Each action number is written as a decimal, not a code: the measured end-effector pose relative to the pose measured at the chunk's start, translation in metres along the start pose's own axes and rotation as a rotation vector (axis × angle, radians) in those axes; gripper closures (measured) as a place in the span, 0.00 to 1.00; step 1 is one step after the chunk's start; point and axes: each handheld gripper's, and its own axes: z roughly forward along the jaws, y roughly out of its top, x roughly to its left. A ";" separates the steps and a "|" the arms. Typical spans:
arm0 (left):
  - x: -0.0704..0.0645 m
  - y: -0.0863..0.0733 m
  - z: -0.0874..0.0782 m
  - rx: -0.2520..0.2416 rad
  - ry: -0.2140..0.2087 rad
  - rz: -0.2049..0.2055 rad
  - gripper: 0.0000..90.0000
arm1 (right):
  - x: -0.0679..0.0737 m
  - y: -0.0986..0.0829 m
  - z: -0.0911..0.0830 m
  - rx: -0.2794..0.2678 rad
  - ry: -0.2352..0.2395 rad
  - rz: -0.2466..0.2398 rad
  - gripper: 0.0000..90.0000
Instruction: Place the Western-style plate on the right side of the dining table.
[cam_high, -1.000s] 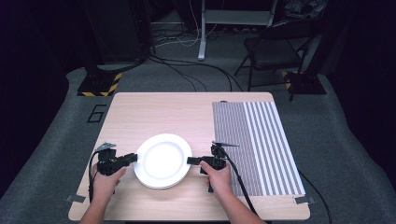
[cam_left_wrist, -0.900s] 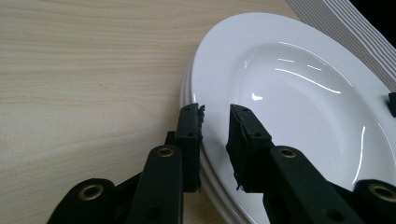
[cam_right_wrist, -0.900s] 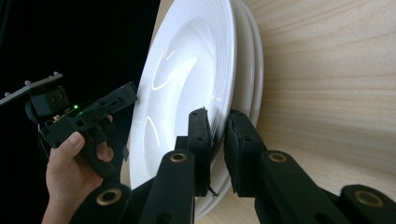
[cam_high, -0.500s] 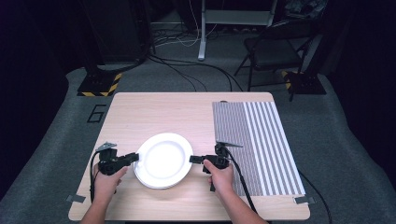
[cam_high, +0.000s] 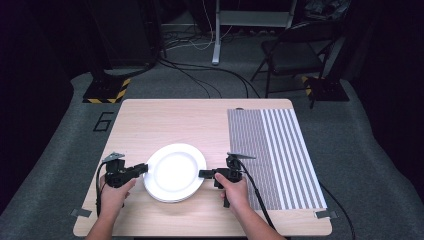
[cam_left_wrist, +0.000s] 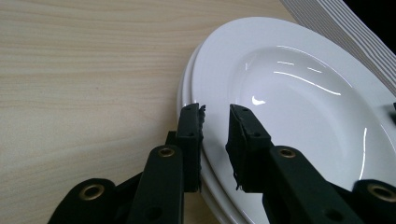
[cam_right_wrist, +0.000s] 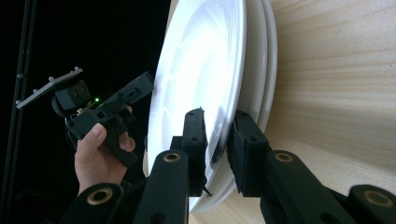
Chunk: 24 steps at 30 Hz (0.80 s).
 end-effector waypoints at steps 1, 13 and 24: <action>0.000 0.000 0.000 0.000 -0.001 0.001 0.83 | 0.000 0.000 0.000 -0.001 -0.002 -0.009 0.85; -0.001 0.000 0.001 0.001 -0.005 0.003 0.83 | -0.003 0.000 -0.002 -0.003 0.007 0.033 0.93; -0.004 0.000 0.003 -0.012 -0.014 0.019 0.73 | 0.000 0.004 -0.012 -0.046 0.015 0.079 0.95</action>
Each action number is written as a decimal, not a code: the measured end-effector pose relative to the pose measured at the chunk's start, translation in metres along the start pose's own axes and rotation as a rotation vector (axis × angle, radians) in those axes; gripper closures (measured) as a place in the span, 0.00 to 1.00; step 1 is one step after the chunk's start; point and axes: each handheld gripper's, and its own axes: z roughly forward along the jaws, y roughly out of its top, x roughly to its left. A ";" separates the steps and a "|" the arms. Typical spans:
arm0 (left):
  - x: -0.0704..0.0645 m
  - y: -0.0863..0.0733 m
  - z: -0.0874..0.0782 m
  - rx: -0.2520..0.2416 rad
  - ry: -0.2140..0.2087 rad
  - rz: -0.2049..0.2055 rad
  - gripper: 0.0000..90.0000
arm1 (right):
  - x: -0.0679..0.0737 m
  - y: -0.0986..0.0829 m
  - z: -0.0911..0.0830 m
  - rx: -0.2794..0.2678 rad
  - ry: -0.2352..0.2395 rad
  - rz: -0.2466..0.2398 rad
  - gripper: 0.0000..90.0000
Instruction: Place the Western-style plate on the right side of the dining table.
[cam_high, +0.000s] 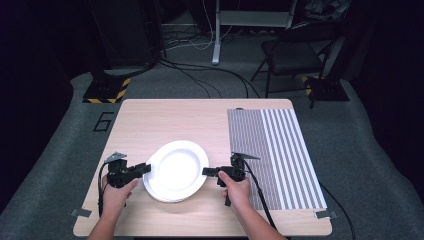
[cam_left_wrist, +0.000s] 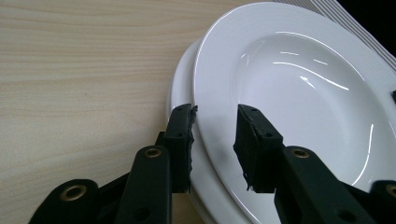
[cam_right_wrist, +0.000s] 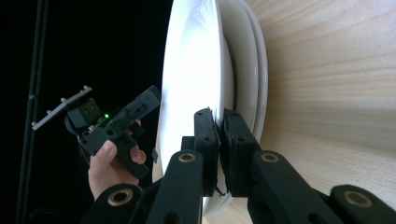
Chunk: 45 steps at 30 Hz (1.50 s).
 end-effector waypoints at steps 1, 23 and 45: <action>0.000 0.000 0.000 0.000 -0.002 -0.002 0.72 | 0.000 0.000 0.000 0.000 0.000 0.000 0.95; -0.007 -0.001 0.003 -0.012 -0.021 -0.001 0.62 | 0.004 0.004 -0.014 -0.023 0.028 0.003 0.95; -0.025 -0.011 0.013 0.068 -0.093 -0.050 0.58 | -0.009 0.001 -0.022 -0.071 0.089 0.038 0.95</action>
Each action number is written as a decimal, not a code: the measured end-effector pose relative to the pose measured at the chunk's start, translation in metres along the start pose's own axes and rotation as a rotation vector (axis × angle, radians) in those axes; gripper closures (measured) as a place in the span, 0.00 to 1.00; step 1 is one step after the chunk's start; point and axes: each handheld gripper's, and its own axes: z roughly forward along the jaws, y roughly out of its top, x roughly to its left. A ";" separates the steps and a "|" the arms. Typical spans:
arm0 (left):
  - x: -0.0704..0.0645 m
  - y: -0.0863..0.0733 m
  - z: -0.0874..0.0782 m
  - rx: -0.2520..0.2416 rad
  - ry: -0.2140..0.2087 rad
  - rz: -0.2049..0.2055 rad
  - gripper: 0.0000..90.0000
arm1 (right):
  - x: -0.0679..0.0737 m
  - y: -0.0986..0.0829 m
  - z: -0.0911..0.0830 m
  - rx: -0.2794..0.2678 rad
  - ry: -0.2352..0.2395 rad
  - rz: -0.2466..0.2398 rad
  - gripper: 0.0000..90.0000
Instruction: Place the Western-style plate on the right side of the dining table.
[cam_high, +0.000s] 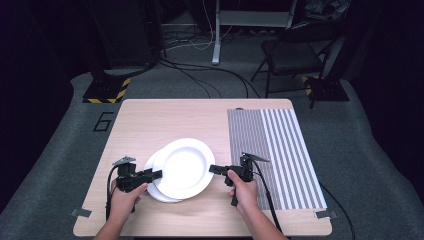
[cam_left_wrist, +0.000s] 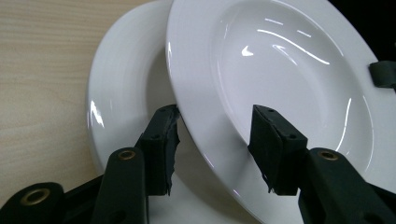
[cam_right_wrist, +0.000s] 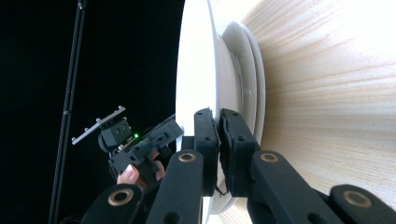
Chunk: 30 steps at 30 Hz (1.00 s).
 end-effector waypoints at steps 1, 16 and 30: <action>-0.001 -0.001 0.001 0.000 -0.005 -0.008 0.58 | 0.000 0.000 0.000 -0.002 0.002 -0.008 0.95; -0.006 -0.015 -0.004 -0.041 -0.021 -0.029 0.58 | 0.002 -0.001 0.000 -0.011 -0.037 -0.046 0.92; -0.007 -0.014 -0.004 -0.046 -0.019 -0.027 0.59 | 0.018 -0.020 0.001 0.051 -0.136 -0.221 0.82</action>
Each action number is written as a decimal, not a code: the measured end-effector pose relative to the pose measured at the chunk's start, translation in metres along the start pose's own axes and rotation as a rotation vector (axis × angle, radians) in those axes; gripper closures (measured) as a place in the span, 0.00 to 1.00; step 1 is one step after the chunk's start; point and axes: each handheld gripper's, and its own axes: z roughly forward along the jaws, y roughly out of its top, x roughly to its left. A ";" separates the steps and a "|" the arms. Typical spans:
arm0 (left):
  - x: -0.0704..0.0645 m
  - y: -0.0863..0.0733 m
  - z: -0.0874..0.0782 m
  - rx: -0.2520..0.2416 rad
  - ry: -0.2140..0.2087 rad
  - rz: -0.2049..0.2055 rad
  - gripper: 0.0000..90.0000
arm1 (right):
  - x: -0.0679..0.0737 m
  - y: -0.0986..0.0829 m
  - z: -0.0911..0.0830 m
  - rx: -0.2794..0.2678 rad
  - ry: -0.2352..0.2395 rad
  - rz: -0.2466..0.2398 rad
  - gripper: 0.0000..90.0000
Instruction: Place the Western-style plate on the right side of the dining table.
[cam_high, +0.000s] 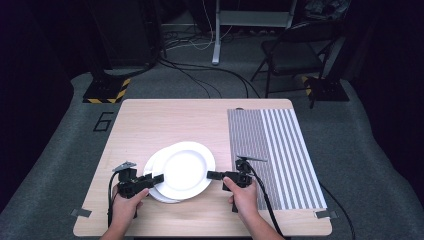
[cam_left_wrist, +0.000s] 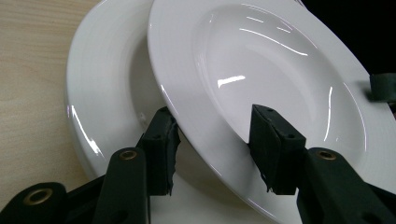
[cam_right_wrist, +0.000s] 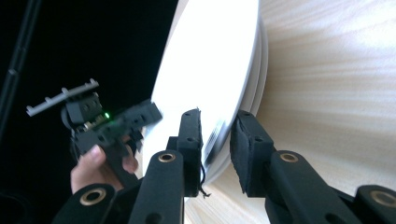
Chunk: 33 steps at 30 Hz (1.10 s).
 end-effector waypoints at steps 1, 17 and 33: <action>0.000 0.000 0.000 0.001 0.000 0.001 0.59 | 0.000 -0.001 0.000 0.002 -0.003 -0.007 0.82; -0.003 0.001 -0.001 -0.004 0.013 0.008 0.59 | 0.006 -0.006 0.007 0.014 -0.033 -0.022 0.84; -0.014 0.008 -0.009 -0.057 0.002 0.049 0.60 | 0.012 -0.004 0.001 -0.026 -0.038 -0.061 0.81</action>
